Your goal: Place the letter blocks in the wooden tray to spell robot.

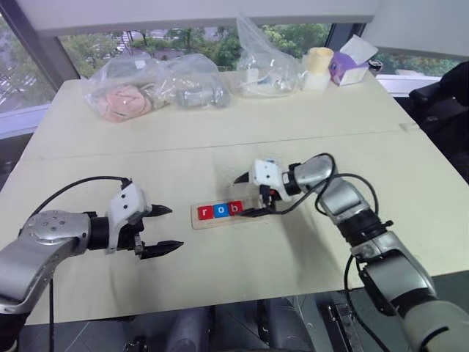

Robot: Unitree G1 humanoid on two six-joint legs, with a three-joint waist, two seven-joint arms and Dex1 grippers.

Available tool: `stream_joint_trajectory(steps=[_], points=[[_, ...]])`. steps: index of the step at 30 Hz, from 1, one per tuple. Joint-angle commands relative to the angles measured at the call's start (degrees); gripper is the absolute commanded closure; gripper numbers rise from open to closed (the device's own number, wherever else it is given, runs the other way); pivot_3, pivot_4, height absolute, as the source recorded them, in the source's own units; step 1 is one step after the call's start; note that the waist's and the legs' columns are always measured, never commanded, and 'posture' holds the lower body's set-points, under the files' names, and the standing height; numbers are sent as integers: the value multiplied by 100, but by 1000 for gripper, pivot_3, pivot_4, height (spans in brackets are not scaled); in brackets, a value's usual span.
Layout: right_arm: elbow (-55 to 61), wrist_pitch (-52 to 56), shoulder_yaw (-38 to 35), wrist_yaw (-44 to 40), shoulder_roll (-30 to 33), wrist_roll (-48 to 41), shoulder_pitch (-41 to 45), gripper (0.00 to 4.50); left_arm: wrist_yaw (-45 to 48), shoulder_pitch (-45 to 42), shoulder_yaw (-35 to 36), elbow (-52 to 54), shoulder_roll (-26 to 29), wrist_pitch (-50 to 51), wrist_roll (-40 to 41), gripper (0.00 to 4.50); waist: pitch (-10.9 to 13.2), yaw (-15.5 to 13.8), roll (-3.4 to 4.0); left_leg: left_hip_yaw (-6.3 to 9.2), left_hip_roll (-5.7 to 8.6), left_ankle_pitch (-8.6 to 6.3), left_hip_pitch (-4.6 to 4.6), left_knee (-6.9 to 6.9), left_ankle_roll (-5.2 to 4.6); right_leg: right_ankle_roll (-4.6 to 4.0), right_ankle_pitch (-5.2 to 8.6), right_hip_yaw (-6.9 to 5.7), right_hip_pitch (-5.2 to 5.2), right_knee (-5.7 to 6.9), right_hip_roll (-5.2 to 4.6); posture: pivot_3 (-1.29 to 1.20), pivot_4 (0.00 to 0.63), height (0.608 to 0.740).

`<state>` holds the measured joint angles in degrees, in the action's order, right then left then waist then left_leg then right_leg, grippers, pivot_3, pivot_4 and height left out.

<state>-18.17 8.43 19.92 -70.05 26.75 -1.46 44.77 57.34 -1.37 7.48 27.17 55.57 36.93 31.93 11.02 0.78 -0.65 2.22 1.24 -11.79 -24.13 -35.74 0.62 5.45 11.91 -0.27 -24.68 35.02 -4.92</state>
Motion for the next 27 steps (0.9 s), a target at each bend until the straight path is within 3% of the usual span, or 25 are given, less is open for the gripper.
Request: stream_joint_trajectory(steps=[1, 6, 11, 14, 20, 27], points=[[547, 153, -339, 153, 239, -128, -172, 43, 18, -30, 88, 114, -12, -12, 76, 0, -1, -7, -1, 0, 0, 0, 0, 0, 0, 0, 0, 0, 0, 0, 0, 0, 150, 740], [667, 957, -1034, 1290, 200, -126, -429, 43, -261, -384, 250, 72, -357, 4, 302, 0, -1, -2, -1, -1, 0, 0, 1, -1, 0, -1, 1, 0, 1, 0, 0, 0, 150, 740], [1942, 3992, -1798, 2857, -388, -344, -823, 43, -797, -733, 218, 148, -896, 45, 365, 0, -2, -11, -2, 2, -1, 0, 1, -2, 0, 4, -3, 3, 1, 9, -1, 0, 150, 740], [2939, 5216, -1963, 3570, -895, -423, -1029, 43, -872, -751, 53, 169, -1013, 26, 324, 0, -3, 25, -2, 0, -1, 0, 5, 4, 0, 5, -3, 6, -2, 13, 1, 0, 150, 740], [3754, 6415, -2198, 4452, -1496, -511, -1129, 43, -838, -944, -130, -13, -1055, -15, 271, 0, -3, -22, -2, 2, 0, 0, 9, -1, 0, 0, 0, 7, 3, 16, 6, 0, 150, 740], [3549, 6367, -1957, 5099, -1678, -414, -1484, 43, -809, -1069, -310, -159, -1149, -191, 91, 0, -4, 6, -2, 3, 0, 0, 9, 1, -1, -2, 1, 7, 5, 10, 9, 0, 150, 740]])
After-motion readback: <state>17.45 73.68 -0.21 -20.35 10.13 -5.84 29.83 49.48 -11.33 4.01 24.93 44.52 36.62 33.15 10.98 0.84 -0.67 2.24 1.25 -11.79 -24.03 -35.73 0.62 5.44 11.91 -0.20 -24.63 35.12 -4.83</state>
